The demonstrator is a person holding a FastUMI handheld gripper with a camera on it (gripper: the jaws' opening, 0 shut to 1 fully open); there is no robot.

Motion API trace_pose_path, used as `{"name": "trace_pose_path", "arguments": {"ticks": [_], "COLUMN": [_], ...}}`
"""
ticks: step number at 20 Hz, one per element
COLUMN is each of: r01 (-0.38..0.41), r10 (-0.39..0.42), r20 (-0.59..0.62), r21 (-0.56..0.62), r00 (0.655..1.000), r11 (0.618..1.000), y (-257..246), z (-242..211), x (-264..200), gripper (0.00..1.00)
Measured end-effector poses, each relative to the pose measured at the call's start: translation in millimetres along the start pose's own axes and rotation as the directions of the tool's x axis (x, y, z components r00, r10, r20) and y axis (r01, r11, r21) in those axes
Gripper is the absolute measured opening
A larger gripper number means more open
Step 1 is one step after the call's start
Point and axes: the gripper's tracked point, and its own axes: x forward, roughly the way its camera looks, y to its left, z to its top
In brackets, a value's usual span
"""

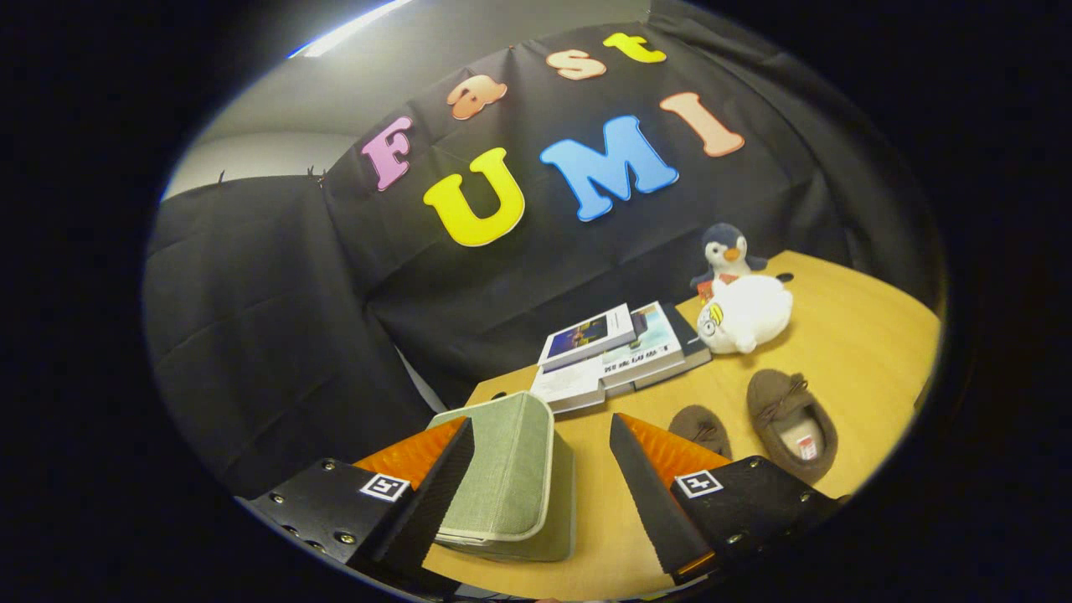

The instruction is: Open the storage box then place both shoes into the box .Put the left shoe in first, then the right shoe, with the right side of both shoes facing outward in a uniform manner.

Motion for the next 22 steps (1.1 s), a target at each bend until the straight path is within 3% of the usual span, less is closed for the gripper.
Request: {"name": "trace_pose_path", "arguments": {"ticks": [3,9,13,22], "r01": [-0.039,-0.085,-0.098,-0.084], "r10": [0.053,0.156,0.234,0.343], "r20": [-0.087,-0.173,-0.2,-0.219], "r21": [0.146,0.363,0.525,0.723], "r00": [0.995,0.972,0.952,0.913], "r11": [0.988,0.928,0.845,0.685], "y": [0,1,2,12], "z": [-24,-58,-77,-104], "x": [12,25,33,48], "gripper": [0.97,0.97,0.97,0.97]}}
